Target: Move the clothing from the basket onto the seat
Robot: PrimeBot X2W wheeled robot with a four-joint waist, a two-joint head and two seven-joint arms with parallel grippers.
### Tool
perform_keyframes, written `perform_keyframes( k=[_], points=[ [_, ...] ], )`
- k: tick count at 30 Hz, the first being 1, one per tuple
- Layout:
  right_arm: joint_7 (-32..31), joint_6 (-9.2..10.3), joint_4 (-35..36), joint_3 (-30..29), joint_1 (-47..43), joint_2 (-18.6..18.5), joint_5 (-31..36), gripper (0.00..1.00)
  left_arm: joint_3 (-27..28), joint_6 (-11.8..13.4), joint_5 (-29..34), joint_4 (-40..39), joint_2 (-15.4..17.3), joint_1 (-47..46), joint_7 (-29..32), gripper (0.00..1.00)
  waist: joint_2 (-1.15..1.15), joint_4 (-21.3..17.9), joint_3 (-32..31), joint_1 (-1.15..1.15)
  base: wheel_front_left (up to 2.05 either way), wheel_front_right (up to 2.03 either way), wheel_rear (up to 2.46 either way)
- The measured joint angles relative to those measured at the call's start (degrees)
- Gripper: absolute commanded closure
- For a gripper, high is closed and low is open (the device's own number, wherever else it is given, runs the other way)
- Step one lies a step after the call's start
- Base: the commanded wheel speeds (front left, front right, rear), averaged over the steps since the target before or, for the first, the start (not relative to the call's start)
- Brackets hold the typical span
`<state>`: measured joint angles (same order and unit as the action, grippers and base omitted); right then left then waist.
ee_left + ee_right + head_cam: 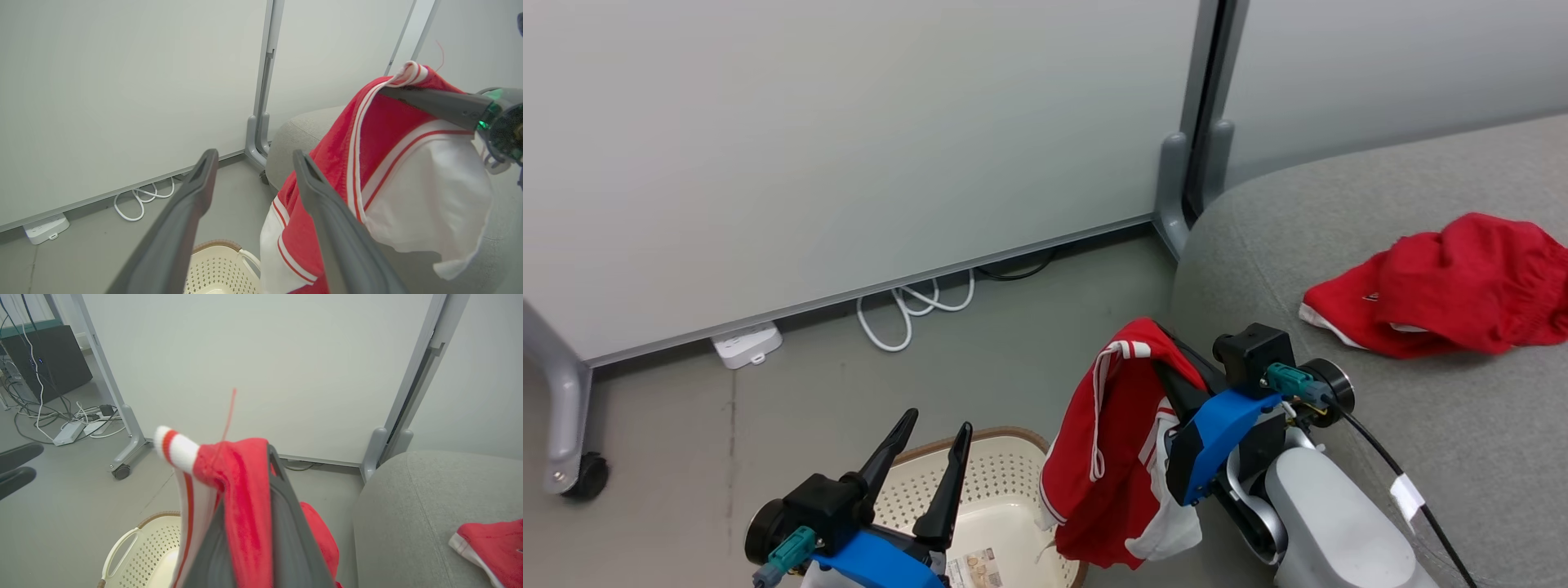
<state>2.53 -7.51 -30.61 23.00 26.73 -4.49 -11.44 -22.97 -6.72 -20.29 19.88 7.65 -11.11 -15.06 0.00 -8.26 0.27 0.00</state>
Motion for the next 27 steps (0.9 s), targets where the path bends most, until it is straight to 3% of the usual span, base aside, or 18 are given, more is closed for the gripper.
perform_keyframes(
  k=[24,27],
  points=[
    [0.62,0.0,-0.27,-0.54,0.24,0.1,-0.01,1.0,1.22,-0.58,2.31,0.74,-1.32,-0.75,0.0,0.0,0.0,-20.09,2.45,0.0,0.0,0.0,0.0],
    [0.7,0.01,-0.27,-0.64,0.2,0.1,-0.01,1.0,1.05,-0.59,2.32,0.67,-1.35,-0.83,0.0,0.0,0.0,-21.23,2.41,0.0,0.0,0.0,0.0]
  ],
)
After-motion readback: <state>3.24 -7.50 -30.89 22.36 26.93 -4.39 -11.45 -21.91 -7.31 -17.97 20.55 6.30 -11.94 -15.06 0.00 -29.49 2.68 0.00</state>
